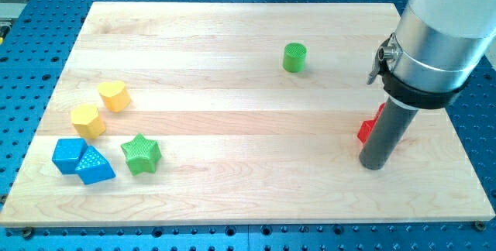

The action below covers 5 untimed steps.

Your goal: Move your arm towards the red star

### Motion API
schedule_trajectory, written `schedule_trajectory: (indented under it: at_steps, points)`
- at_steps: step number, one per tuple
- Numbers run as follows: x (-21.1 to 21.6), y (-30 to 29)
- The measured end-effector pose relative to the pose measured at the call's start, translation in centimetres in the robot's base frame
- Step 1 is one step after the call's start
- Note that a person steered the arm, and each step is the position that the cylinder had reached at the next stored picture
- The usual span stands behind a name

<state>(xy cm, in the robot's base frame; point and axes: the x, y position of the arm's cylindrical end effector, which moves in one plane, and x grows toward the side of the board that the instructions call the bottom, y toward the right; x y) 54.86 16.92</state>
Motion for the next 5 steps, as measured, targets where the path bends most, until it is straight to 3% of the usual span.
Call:
schedule_trajectory:
  at_steps: [2,5]
  points:
    - [1.6,-14.6]
    - [3.9,-13.0]
